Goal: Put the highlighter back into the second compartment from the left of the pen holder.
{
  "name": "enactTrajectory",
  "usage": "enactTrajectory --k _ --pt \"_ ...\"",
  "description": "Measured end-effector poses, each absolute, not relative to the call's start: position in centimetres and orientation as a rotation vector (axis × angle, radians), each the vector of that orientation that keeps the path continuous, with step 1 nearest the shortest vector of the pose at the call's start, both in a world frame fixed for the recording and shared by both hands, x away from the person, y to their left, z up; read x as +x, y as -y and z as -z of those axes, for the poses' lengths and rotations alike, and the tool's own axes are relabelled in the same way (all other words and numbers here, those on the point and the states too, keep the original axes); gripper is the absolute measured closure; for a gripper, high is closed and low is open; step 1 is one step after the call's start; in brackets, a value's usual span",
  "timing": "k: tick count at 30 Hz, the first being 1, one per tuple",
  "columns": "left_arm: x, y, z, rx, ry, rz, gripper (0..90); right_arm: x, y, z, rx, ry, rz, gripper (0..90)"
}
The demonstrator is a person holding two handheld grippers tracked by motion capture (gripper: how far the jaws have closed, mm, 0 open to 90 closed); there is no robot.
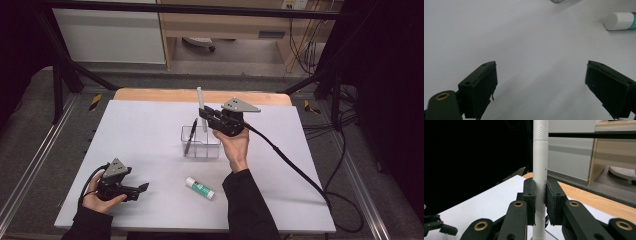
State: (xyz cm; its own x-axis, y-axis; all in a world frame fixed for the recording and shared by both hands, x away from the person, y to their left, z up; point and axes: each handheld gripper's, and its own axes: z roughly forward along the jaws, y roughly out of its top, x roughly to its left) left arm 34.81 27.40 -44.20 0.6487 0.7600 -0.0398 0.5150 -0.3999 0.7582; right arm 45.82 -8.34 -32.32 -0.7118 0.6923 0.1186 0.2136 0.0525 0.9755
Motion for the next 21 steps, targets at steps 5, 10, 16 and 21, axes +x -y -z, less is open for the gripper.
enactTrajectory --k 5,10,16,21 --pt "34.8 -27.5 44.2 2.087 -0.992 -0.405 10.4 46.6 7.9 33.3 0.929 -1.962 -1.683 79.0" --pt "34.8 -27.4 44.1 2.09 -0.982 -0.404 10.4 47.0 7.3 34.5 0.946 -1.982 -1.679 79.0" --pt "34.8 -27.4 44.2 2.091 -0.983 -0.405 10.4 47.4 7.2 36.2 0.977 -2.005 -1.678 79.0" --pt "34.9 -27.4 44.2 2.091 -0.985 -0.403 10.4 47.4 7.2 37.6 0.99 -2.022 -1.668 79.0"
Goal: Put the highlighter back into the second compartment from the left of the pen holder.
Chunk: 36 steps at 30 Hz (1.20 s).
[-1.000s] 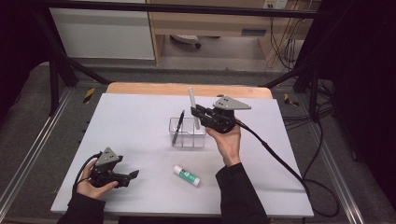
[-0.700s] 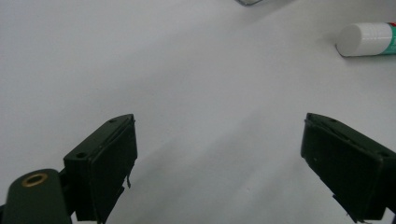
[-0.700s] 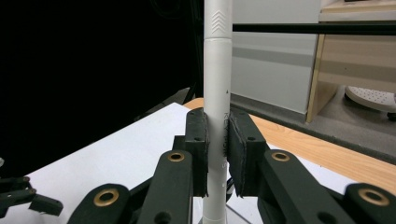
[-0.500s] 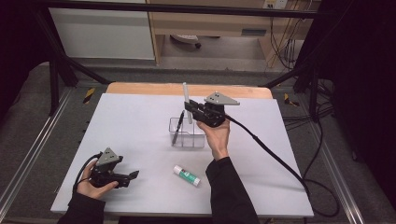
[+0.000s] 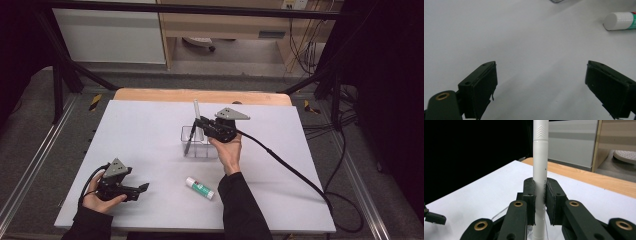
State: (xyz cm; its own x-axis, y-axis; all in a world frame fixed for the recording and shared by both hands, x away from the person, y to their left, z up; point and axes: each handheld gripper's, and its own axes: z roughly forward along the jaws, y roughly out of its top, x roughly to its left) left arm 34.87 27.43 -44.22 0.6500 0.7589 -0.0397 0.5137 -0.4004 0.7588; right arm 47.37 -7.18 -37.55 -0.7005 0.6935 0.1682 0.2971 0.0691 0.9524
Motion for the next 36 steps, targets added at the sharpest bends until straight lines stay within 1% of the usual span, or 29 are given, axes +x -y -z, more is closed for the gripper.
enactTrajectory --k 17,27,31,36 --pt "34.9 -27.4 44.3 2.096 -0.983 -0.403 10.4 46.8 7.9 41.0 1.032 -2.079 -1.622 78.9" --pt "34.9 -27.3 44.3 2.098 -0.986 -0.4 10.4 46.7 8.0 41.5 1.04 -2.12 -1.58 78.1" --pt "34.9 -27.3 44.3 2.097 -0.985 -0.4 10.5 46.6 8.2 41.3 1.033 -2.129 -1.56 72.7" --pt "34.9 -27.3 44.4 2.101 -0.984 -0.397 10.4 46.2 8.8 39.9 1.009 -2.103 -1.562 65.8"
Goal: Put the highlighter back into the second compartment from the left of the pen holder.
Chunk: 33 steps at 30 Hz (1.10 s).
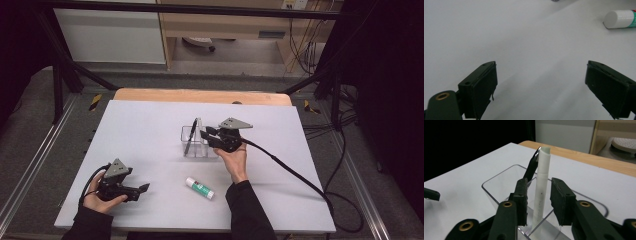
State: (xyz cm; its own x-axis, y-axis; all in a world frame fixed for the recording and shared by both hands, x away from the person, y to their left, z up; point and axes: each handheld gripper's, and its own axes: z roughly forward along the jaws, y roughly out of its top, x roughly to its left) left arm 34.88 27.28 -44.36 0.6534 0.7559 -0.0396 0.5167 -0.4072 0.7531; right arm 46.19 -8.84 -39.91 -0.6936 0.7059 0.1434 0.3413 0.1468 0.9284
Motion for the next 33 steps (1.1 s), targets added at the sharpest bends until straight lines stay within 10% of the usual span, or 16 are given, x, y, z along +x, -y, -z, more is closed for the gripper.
enactTrajectory --k 19,33 --pt "34.9 -27.1 44.5 2.116 -0.981 -0.387 6.5 42.7 12.4 36.5 0.989 -2.273 -1.369 15.6" --pt "34.8 -27.2 44.5 2.11 -0.981 -0.392 6.5 40.7 13.0 37.9 0.982 -2.419 -1.199 1.6"
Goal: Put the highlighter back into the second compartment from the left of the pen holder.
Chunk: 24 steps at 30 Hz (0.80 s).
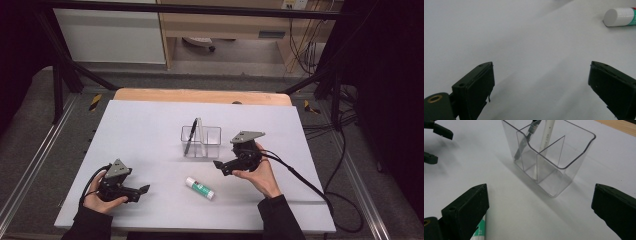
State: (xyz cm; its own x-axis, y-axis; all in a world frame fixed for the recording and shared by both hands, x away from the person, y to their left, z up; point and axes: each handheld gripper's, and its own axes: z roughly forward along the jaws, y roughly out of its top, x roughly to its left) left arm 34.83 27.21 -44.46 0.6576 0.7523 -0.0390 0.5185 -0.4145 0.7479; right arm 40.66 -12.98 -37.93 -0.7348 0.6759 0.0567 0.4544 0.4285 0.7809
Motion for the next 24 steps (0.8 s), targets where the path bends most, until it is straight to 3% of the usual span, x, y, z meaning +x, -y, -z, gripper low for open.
enactTrajectory --k 24 --pt "34.9 -27.5 44.5 2.107 -0.989 -0.391 6.5 38.5 9.5 39.7 0.931 -2.565 -1.072 0.5"
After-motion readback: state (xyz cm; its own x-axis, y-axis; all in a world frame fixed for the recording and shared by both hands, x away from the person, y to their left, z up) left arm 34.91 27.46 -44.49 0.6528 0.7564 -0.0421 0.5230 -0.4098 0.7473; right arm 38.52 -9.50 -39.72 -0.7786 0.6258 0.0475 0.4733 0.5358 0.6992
